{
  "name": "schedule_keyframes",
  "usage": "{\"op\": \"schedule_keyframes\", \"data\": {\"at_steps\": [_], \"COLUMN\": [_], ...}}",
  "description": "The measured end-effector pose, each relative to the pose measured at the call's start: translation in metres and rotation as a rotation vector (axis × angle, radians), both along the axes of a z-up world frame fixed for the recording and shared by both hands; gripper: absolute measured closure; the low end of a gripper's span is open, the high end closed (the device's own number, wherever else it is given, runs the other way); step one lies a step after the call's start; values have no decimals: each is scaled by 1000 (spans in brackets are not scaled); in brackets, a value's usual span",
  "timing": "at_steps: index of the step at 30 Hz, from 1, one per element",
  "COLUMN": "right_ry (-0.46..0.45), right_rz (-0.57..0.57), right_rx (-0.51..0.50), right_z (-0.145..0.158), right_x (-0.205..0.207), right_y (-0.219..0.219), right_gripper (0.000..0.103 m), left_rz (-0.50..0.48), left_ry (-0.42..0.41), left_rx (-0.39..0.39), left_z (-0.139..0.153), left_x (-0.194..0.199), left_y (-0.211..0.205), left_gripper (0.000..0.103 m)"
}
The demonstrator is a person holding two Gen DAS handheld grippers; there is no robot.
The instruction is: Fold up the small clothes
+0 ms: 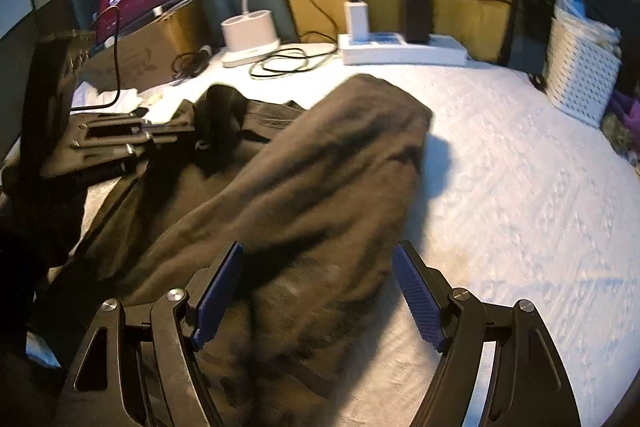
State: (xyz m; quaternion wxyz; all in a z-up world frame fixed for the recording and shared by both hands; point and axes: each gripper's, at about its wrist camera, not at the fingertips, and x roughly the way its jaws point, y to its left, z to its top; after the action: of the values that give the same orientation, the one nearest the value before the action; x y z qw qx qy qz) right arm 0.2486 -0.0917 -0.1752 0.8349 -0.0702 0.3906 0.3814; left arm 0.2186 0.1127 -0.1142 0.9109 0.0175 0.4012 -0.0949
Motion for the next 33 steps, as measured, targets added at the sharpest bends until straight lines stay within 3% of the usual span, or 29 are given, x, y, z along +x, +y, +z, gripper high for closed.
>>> {"op": "schedule_keyframes", "data": {"at_steps": [5,8,11,12,13,15,17,19,23,28,33], "right_ry": [-47,-48,-59,-60,-59,-66,-69,-72,-78,-86,-79], "right_rz": [93,120,122,118,113,105,96,89,78,66,40], "right_rx": [-42,-76,-89,-86,-84,-77,-71,-62,-47,-46,-47], "right_z": [3,-6,-8,-7,-6,-5,-3,0,4,7,6], "right_x": [-12,-12,-11,-11,-10,-12,-14,-18,-25,-27,-18], "right_y": [36,55,62,62,61,57,53,48,40,36,32], "right_gripper": [25,25,25,25,25,25,25,25,25,25,25], "left_rz": [130,166,165,178,204,263,299,273,185,151,107], "left_ry": [-47,30,20,19,17,-13,-15,28,50,51,42], "left_rx": [71,4,-15,-27,-50,-102,-138,-144,-37,75,257], "left_z": [9,-4,-7,-6,-5,0,2,-2,-14,-22,-25], "left_x": [-8,1,-8,-12,-16,-29,-44,-52,-60,-28,11], "left_y": [29,53,55,58,64,80,89,88,62,48,35], "left_gripper": [99,98,96,88,63,27,27,27,27,27,26]}}
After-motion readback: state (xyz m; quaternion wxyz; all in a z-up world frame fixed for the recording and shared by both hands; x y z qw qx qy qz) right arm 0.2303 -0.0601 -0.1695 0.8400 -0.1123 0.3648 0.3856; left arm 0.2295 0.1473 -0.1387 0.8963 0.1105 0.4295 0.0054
